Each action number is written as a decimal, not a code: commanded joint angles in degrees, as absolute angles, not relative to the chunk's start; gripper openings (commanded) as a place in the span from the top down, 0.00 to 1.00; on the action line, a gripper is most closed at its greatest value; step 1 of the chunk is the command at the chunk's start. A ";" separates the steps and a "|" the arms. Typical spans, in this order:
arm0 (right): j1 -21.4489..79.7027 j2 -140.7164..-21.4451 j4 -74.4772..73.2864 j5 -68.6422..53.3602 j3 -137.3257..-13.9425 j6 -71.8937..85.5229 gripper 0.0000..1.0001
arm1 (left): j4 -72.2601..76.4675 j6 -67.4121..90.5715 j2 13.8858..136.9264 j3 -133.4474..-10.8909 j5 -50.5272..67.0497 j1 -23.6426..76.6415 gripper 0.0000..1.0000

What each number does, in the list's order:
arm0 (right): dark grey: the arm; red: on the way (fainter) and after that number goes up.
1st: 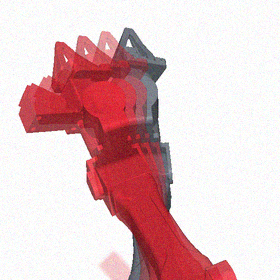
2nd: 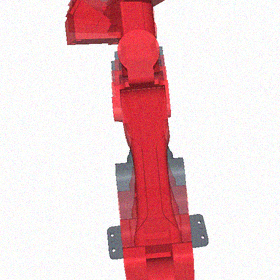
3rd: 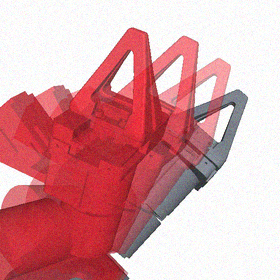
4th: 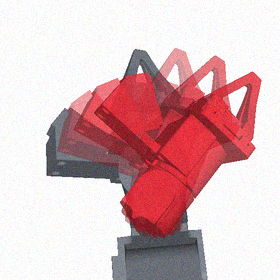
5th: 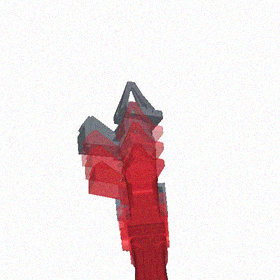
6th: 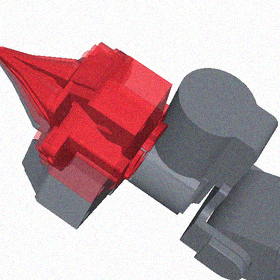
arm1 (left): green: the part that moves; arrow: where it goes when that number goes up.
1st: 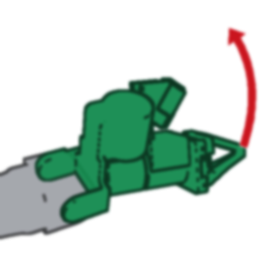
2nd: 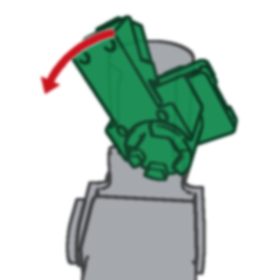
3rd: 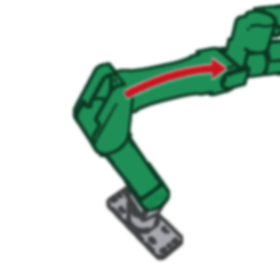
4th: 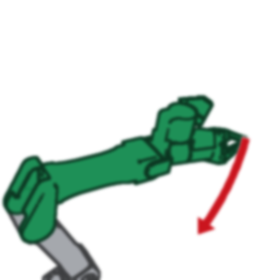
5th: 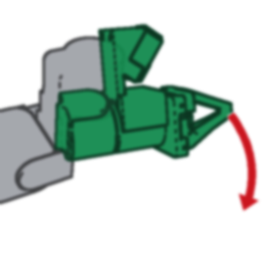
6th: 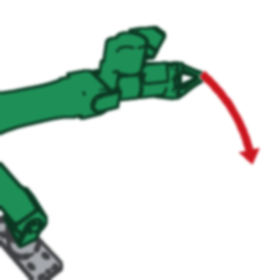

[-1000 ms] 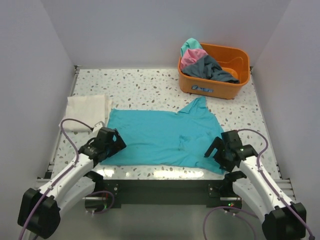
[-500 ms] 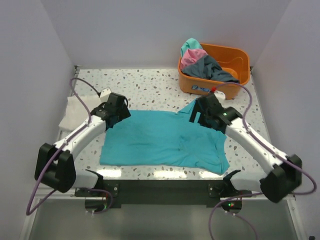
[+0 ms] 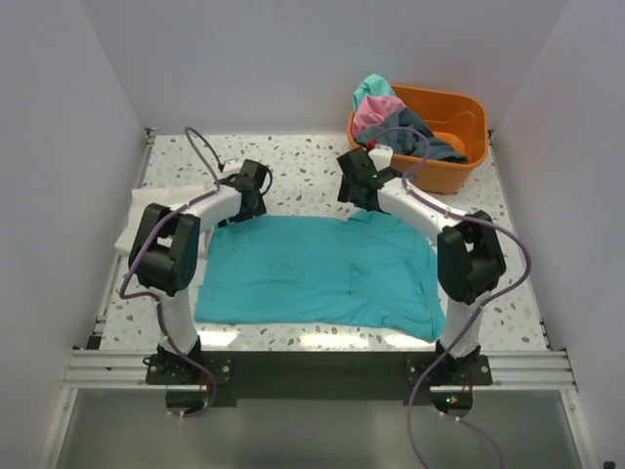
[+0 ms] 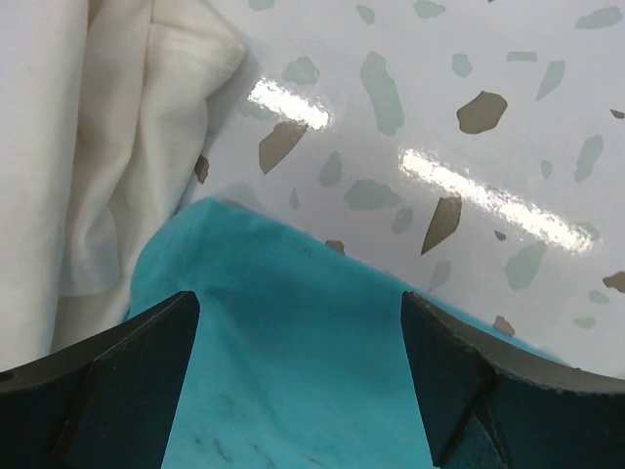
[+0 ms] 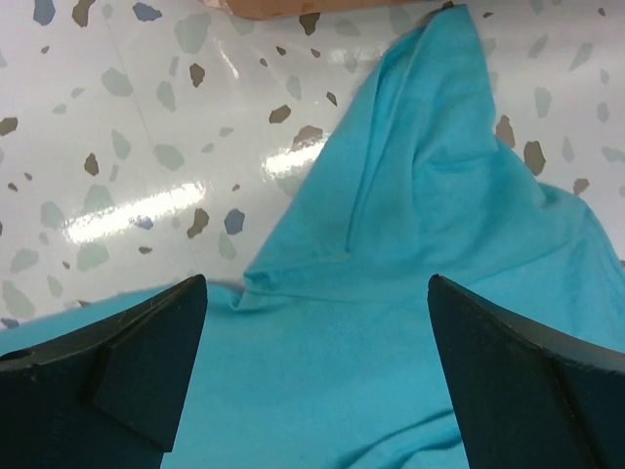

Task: Fold and stack the t-shirts
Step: Fold the tshirt

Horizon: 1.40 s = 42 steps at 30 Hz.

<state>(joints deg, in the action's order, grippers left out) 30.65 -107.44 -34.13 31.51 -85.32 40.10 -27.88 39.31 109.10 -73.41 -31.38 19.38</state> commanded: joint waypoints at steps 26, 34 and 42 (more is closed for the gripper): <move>27.07 -118.82 -23.20 38.67 -85.51 48.34 0.01 | -26.20 36.91 114.97 -73.31 -30.67 16.61 1.00; 26.63 -122.25 -24.08 38.67 -88.07 48.52 0.05 | -23.82 36.12 109.69 -70.40 -30.76 16.61 1.00; 26.46 -122.26 -23.38 37.44 -86.84 46.76 0.59 | -23.21 35.68 104.60 -68.91 -32.08 16.61 1.00</move>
<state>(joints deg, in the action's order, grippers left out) 26.65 -122.15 -24.01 36.45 -86.24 46.65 -24.23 36.77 109.06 -69.69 -31.48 17.26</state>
